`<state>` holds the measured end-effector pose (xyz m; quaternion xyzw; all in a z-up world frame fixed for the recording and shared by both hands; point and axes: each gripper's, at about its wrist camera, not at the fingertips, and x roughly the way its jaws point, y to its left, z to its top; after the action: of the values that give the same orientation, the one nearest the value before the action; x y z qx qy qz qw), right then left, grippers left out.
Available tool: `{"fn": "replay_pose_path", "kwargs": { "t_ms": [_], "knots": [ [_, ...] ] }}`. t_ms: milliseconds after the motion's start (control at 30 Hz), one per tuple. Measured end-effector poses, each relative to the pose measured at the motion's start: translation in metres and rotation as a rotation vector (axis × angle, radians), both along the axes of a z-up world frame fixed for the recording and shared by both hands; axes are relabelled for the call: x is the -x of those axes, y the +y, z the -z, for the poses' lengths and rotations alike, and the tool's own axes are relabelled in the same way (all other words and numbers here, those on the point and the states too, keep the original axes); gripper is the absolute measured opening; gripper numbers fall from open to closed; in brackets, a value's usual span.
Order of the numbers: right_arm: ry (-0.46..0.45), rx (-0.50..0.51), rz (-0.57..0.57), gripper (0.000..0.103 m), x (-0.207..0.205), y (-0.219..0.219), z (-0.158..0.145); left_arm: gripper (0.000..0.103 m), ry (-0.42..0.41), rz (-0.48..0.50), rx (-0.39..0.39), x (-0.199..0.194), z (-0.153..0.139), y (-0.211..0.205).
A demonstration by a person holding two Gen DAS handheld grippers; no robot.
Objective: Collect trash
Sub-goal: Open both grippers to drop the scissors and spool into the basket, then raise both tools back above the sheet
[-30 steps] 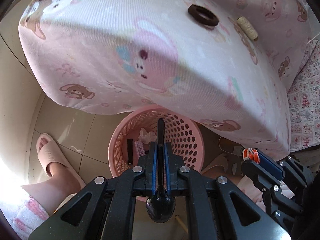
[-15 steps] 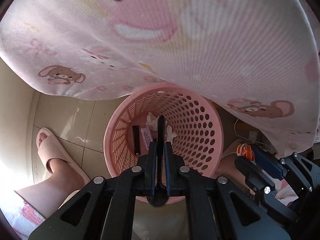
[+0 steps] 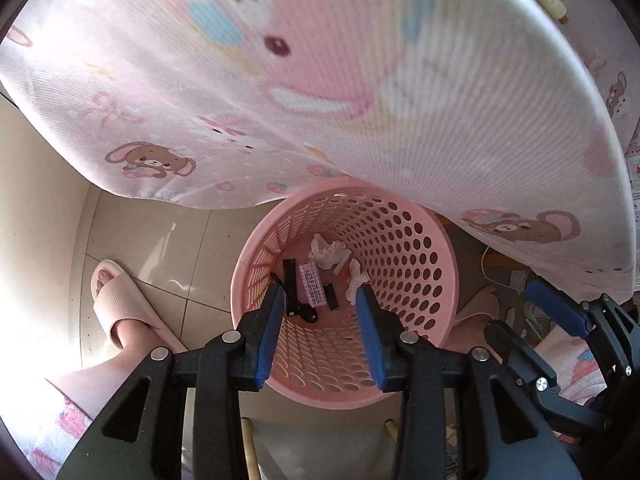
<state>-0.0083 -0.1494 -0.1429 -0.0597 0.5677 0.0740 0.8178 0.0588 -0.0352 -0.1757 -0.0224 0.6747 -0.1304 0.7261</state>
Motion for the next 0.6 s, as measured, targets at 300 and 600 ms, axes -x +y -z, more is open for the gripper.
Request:
{"fn": "replay_pose_path", "kwargs": {
  "t_ms": [300,600],
  "knots": [
    [-0.125,-0.062,0.079,0.049,0.007,-0.020,-0.043,0.044,-0.183,-0.034,-0.014,0.001,-0.052,0.014],
    [-0.238,-0.183,0.109,0.057,0.022,-0.031,-0.089,0.057,-0.491,-0.090,-0.066,0.012,-0.124,0.031]
  ]
}}
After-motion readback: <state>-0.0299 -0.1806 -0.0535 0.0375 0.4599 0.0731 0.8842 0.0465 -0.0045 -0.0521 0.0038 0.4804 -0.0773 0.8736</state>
